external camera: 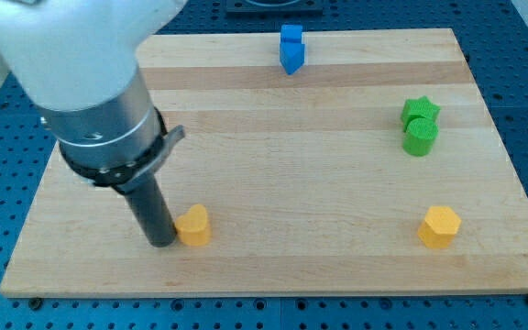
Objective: Slide the heart at the top left of the hexagon
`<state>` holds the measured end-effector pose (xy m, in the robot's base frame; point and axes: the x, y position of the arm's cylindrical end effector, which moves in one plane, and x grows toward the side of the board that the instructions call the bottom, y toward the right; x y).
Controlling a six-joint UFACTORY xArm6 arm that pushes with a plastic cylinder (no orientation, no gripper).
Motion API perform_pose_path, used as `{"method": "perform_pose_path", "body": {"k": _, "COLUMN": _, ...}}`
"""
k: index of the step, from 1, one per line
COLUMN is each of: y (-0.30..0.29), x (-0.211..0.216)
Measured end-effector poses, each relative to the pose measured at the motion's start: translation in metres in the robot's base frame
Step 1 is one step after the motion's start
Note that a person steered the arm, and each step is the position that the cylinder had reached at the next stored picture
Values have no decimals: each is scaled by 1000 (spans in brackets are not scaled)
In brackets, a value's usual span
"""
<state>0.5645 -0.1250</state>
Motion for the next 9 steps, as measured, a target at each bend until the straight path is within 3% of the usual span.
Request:
{"method": "perform_pose_path", "body": {"k": 4, "y": 34, "x": -21}}
{"method": "perform_pose_path", "body": {"k": 6, "y": 52, "x": -4}}
{"method": "perform_pose_path", "body": {"k": 9, "y": 66, "x": -11}}
